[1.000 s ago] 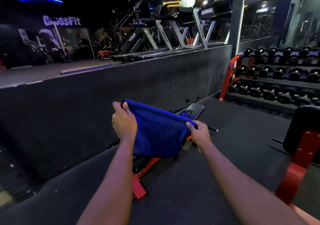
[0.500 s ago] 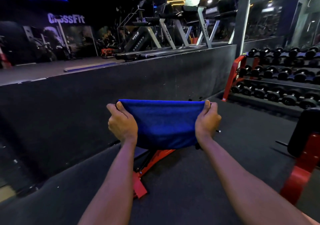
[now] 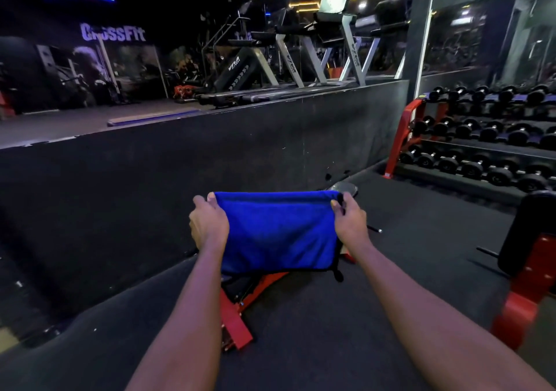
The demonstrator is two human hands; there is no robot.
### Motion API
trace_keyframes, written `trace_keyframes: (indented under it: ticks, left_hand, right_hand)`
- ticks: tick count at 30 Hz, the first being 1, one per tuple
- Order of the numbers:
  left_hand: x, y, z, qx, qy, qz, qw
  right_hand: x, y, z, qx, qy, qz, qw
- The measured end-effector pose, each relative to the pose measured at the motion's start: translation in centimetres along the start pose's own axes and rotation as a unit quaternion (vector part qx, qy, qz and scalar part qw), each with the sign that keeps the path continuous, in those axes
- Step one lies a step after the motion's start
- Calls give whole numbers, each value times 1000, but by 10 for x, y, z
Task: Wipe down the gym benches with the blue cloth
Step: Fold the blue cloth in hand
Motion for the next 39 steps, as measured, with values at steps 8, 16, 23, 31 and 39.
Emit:
trace_keyframes:
  ticks: [8, 16, 23, 31, 39]
  left_hand:
    - [11, 15, 7, -5, 112, -82, 990]
    - [14, 21, -37, -51, -115, -41, 991]
    - [33, 52, -63, 7, -232, -180, 956]
    - [27, 40, -58, 61, -175, -137, 973]
    - [38, 47, -60, 117, -310, -110, 937]
  right_hand:
    - [-9, -12, -1, 44, 73, -2, 996]
    - [3, -29, -38, 75, -29, -20, 997]
    - [25, -57, -67, 15, -147, 104, 984]
    - [23, -55, -62, -11, -144, 96, 985]
    - [22, -51, -57, -14, -192, 30, 981]
Point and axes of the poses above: each hand's wrist, its own x-axis away from the middle knuckle, its own z-axis out of the back of the hand, y = z × x, the point moved 5 cm from there along -x, towards the middle knuckle, and after that the axes turned 7 degrees about -z, right-handed, at the moved point
